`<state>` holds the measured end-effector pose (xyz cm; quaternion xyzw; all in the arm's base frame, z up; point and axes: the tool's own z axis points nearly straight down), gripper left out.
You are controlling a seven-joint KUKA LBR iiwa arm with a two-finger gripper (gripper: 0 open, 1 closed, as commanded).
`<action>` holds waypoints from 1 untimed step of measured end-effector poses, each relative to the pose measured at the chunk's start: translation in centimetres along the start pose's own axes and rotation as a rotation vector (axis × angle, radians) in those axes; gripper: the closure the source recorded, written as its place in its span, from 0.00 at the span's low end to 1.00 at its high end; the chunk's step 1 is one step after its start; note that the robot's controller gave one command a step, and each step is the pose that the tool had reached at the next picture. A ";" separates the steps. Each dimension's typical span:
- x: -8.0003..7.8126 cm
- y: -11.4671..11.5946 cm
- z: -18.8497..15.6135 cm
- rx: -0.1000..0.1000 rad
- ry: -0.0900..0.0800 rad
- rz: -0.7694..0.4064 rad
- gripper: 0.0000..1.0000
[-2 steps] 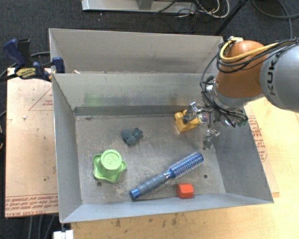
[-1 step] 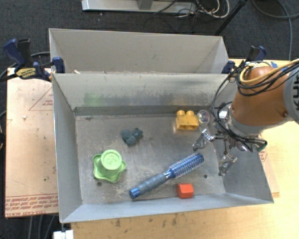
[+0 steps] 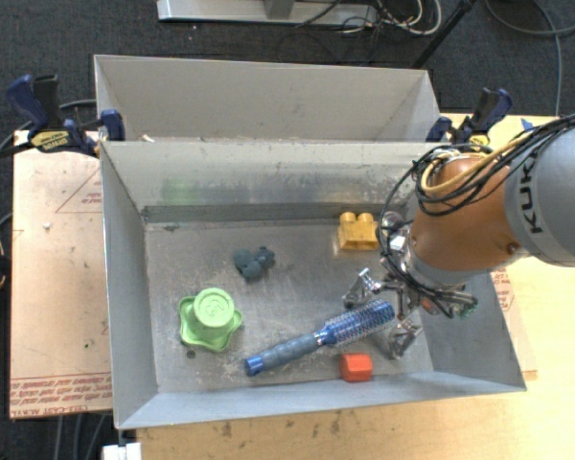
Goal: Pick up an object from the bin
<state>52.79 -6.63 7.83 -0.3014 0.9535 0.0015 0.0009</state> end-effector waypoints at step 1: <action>-0.1 -0.2 -0.2 0.004 -0.004 0.001 1.00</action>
Offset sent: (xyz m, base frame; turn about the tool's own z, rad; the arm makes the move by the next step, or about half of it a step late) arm 0.0000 0.0000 0.0000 0.0000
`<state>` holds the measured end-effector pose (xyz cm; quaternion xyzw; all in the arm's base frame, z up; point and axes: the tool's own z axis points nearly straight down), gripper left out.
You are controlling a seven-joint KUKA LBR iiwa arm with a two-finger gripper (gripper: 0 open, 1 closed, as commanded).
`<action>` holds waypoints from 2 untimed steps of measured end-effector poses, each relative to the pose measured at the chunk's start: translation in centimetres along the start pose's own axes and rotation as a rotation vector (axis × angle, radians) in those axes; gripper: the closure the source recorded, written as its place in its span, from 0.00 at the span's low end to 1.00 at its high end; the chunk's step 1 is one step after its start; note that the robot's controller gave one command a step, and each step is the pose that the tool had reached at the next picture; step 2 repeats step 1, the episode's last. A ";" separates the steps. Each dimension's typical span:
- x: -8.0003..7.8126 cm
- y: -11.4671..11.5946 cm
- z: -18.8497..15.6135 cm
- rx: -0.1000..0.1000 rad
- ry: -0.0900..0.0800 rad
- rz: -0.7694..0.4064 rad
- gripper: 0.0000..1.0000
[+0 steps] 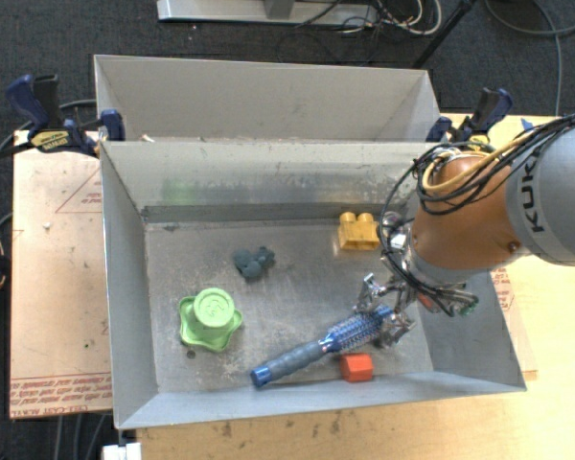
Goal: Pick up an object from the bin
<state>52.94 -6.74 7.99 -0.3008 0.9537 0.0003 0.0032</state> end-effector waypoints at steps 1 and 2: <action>1.3 -0.3 -14.6 0.005 -0.001 -0.034 1.00; 1.3 -0.3 -14.6 0.005 -0.001 -0.034 1.00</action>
Offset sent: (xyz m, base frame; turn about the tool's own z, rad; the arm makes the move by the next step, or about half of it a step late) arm -0.0117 -0.0105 0.1419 -0.0371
